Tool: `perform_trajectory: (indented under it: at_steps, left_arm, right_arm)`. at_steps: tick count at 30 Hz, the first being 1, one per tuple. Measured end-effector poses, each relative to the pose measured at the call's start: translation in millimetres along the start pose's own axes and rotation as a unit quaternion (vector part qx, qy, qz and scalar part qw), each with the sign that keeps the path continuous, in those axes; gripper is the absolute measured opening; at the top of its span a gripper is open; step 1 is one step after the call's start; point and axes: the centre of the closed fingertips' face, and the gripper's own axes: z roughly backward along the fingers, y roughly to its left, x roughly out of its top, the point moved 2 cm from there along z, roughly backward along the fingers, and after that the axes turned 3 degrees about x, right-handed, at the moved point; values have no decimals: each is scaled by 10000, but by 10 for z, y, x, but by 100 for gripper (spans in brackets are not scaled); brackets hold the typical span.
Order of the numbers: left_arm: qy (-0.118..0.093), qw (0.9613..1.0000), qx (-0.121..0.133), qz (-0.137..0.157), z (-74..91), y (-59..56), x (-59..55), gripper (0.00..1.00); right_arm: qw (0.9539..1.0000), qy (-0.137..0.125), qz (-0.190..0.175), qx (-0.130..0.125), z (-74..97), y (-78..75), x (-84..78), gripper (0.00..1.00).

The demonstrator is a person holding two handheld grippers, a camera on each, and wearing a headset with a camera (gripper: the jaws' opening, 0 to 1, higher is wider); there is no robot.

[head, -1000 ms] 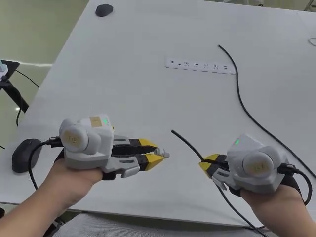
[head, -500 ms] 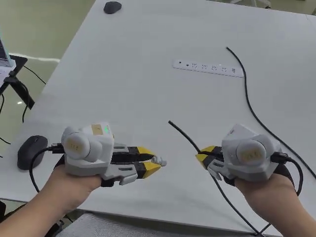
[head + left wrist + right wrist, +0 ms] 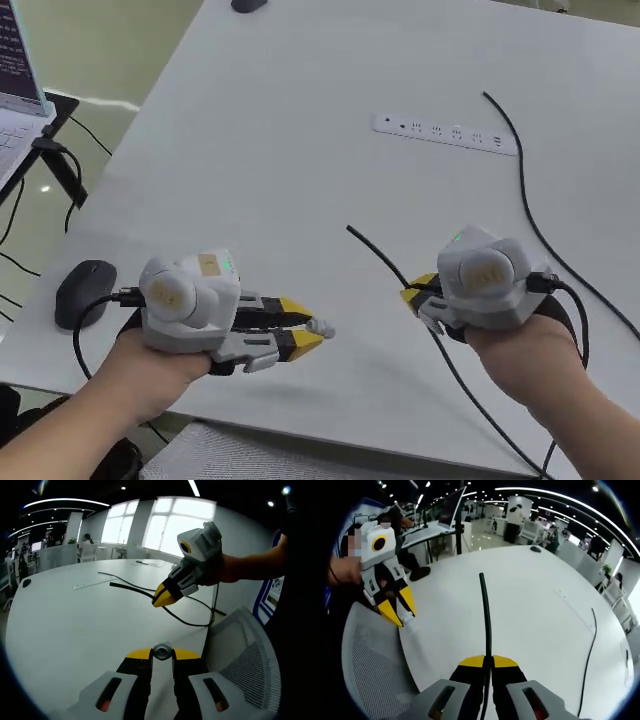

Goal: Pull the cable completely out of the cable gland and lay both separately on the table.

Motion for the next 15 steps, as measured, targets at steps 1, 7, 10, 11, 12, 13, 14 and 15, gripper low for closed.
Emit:
perform_trajectory:
  at_steps: [1,7,10,11,12,13,14,15]
  left_arm:
    - [13,10000,1,2,7,26,-46,15]
    - [64,10000,-2,63,31,117,-217,15]
    - [119,9999,6,58,28,157,-293,15]
    - [117,9999,3,58,29,167,-307,15]
    - [110,9999,8,49,32,184,-326,15]
    - [109,9999,10,55,33,198,-339,15]
    - [136,9999,-6,107,34,218,-370,15]
    - [145,9998,-11,121,35,237,-391,15]
  right_arm:
    - [10000,15,4,7,-45,-8,15,0]
    - [9997,124,153,108,-265,35,102,0]
    - [9994,163,263,153,-375,73,150,0]
    - [9992,183,314,166,-404,81,162,0]
    - [9991,183,340,193,-450,97,183,0]
    - [9990,191,350,211,-489,107,201,0]
    - [9990,163,334,233,-512,115,223,0]
    - [9991,67,288,298,-542,136,263,0]
